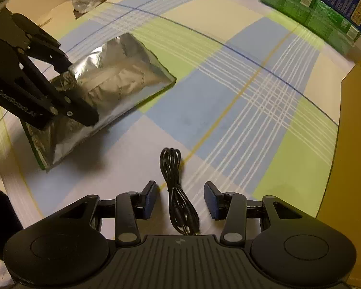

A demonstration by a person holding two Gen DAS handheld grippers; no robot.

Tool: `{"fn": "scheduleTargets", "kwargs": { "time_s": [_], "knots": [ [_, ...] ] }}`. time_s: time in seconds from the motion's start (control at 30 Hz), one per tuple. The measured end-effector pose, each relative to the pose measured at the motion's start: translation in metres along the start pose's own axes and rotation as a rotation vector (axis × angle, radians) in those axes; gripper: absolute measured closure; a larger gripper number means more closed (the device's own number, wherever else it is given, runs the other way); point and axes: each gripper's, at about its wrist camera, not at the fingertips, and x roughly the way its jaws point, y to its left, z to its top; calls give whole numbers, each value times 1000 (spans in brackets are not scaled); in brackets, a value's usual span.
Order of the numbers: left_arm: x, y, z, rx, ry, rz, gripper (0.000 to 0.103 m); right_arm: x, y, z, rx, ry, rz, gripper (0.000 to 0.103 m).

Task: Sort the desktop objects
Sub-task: 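Lift the foil bag and cable and carry both toward the cardboard box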

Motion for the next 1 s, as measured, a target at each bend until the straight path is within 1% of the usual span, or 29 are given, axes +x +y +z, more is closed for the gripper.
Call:
{"fn": "scheduleTargets", "kwargs": {
  "time_s": [0.1, 0.23, 0.37, 0.43, 0.47, 0.5, 0.53, 0.57, 0.6, 0.63, 0.7, 0.8, 1.0],
  "knots": [
    [6, 1, 7, -10, 28, 1, 41, -1, -1, -1, 18, -12, -2, 62],
    [14, -3, 15, 5, 60, 15, 41, -2, -1, -4, 20, -21, -7, 62],
    [19, -8, 19, 27, 70, 44, 41, -3, 0, -5, 17, -29, -13, 63],
    [20, -11, 20, 41, 72, 57, 43, -2, -1, -6, 28, -32, -9, 65],
    [20, -12, 20, 46, 72, 58, 50, -2, -1, -6, 32, -36, -10, 67],
    [19, -13, 21, 46, 71, 58, 54, -2, -1, -6, 35, -39, -12, 71],
    [19, -13, 21, 42, 74, 62, 56, -3, -1, -6, 36, -41, -14, 78],
    [18, -13, 21, 38, 75, 58, 60, -3, -2, -5, 41, -43, -14, 82],
    [17, -12, 20, 33, 75, 55, 62, -3, -2, -5, 44, -44, -15, 89],
    [16, -12, 20, 32, 72, 54, 63, -3, -2, -5, 42, -43, -19, 93],
    [13, -11, 19, 22, 73, 49, 67, -3, -1, -5, 43, -42, -18, 93],
    [9, -11, 16, 15, 72, 51, 70, -4, 0, -6, 43, -38, -12, 93],
    [-4, -13, 13, 23, 67, 69, 70, -13, 0, -10, 71, -51, 0, 93]
  ]
}}
